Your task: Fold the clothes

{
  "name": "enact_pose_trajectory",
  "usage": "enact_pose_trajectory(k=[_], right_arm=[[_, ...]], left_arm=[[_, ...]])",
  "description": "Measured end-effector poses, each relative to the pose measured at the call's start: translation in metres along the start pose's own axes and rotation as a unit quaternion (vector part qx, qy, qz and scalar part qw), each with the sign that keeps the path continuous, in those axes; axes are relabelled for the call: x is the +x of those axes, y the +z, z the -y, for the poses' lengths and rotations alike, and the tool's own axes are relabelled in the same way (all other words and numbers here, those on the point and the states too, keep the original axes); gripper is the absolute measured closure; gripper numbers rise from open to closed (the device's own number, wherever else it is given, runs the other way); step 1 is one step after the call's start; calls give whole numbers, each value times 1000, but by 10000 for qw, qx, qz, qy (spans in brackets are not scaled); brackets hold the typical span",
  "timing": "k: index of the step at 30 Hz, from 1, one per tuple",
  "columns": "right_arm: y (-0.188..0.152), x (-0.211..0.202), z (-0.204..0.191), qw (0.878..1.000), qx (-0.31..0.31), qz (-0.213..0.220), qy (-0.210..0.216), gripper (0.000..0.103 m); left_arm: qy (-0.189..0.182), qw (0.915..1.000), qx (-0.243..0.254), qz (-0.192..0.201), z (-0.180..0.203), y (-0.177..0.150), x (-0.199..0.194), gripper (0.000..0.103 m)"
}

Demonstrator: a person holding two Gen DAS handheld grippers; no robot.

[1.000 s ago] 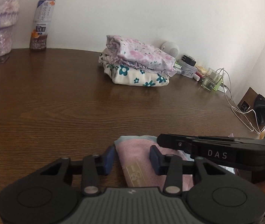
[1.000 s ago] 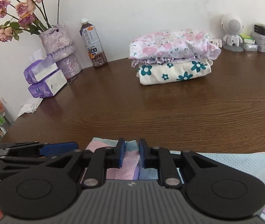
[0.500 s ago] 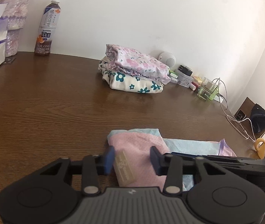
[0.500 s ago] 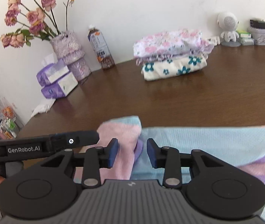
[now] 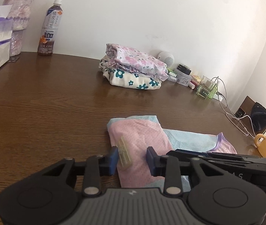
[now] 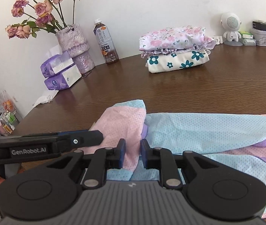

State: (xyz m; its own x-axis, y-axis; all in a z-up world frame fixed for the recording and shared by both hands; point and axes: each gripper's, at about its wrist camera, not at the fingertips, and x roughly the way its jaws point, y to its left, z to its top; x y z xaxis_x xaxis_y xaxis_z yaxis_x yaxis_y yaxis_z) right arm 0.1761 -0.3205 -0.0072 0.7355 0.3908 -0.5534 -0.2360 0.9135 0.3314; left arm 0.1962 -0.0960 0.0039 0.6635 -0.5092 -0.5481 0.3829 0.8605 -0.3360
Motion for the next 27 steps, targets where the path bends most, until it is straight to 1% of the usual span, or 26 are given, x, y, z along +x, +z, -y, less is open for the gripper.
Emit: enact_pose_trajectory(k=[1,4,6,7,8,9,10,12,13,16,19,21,23,25,27], right_arm=[[-1,-3,1,10000,31,41,18,83],[-7,-7,0,10000,-19,7,56,83],[-9,-9,1,9999,17,15,98,83],[-10,-10,1,9999,52,33,121,83],[-11,-12,2,9998,87,51,144,80],[-11,-13,2,9998,122,69,166,77],[-12,-15,4,9997,155,108,156,70],[-12,-19,9,9995,223,191,104,70],[-12,-21,12,9994,265,220,98,70],[-12,-29,19,9987,368,331,125,70],[-13,-41,23,9981,325,478,212,70],[-15,-51,25,9979,212,553,249,68],[-19,-61,28,9979,97,597,210,65],[-21,-71,33,9978,29,646,158,65],[-24,-81,40,9973,26,727,141,65]], left_arm=[[7,10000,31,33,1,-2,-3,60],[-27,10000,92,26,4,-6,-6,62],[-34,10000,12,20,4,-8,-9,57],[2,10000,-27,49,4,-9,-10,49],[44,9999,-71,78,3,-10,-12,43],[114,9998,-151,105,2,-11,-14,42],[136,9994,-298,79,-1,-11,-15,42],[181,9981,-594,27,-7,-11,-15,42],[194,9970,-748,1,-10,-10,-15,43],[24,9905,-1371,-52,-21,-6,-12,44],[24,9851,-1718,-64,-26,-2,-6,45],[69,9855,-1694,-56,-24,-1,-2,50],[86,9862,-1652,-115,-20,0,3,62],[93,9858,-1672,-142,-16,-1,7,67],[250,9872,-1568,-117,-8,-2,9,70]])
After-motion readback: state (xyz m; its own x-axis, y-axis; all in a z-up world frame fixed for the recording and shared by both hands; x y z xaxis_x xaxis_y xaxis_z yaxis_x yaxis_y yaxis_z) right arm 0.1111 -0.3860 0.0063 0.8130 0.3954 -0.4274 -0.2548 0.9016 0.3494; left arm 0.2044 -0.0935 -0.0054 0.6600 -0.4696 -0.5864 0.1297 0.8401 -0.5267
